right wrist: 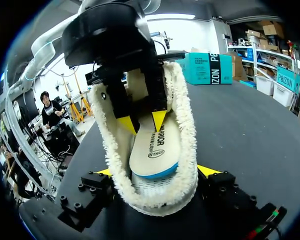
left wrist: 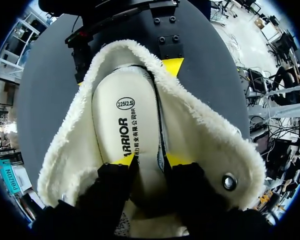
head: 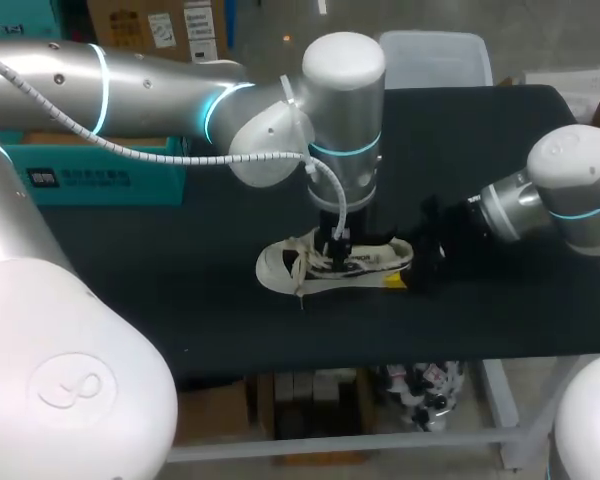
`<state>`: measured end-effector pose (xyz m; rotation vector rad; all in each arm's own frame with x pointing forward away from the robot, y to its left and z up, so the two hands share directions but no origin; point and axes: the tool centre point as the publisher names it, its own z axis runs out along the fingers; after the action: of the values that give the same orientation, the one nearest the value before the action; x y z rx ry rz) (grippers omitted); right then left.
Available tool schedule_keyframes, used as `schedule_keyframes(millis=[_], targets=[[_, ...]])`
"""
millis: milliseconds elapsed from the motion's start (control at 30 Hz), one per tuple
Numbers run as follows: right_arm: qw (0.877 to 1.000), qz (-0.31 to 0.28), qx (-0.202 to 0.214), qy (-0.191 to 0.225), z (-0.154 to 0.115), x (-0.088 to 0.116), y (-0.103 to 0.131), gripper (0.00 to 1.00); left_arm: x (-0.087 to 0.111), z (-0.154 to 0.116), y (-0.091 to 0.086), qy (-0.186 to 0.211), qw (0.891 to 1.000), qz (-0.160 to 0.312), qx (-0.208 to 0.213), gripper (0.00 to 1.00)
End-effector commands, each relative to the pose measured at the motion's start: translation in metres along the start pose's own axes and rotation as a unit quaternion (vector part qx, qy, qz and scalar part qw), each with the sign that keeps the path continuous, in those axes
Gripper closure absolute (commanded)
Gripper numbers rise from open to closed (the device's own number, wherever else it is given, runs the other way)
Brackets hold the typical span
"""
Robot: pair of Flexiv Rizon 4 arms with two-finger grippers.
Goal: Open the shoe tongue, take the insole out of the shoe, put the insole back into the shoe, and pack the shoe into the shoebox
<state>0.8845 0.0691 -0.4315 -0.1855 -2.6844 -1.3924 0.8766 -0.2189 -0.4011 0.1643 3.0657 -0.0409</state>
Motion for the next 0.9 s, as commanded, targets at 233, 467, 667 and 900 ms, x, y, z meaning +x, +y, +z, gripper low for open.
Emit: schedule_keyframes(millis=[233,467,667,900], targets=[[1.0,0.001,-0.002,0.002,0.0,-0.002,-0.008,1.0,-0.017,0.121,0.007,-0.026,1.0,-0.006,-0.012,0.6],[1.0,0.001,-0.002,0.002,0.0,-0.002,-0.008,1.0,-0.029,0.129,0.013,-0.048,0.999,-0.012,-0.012,0.59],[1.0,0.001,-0.002,0.002,0.0,-0.002,-0.008,1.0,-0.038,0.135,0.015,-0.066,0.998,-0.013,-0.009,0.62],[1.0,0.001,-0.002,0.002,0.0,-0.002,-0.008,1.0,-0.048,0.138,0.013,-0.093,0.996,-0.016,-0.006,0.97]])
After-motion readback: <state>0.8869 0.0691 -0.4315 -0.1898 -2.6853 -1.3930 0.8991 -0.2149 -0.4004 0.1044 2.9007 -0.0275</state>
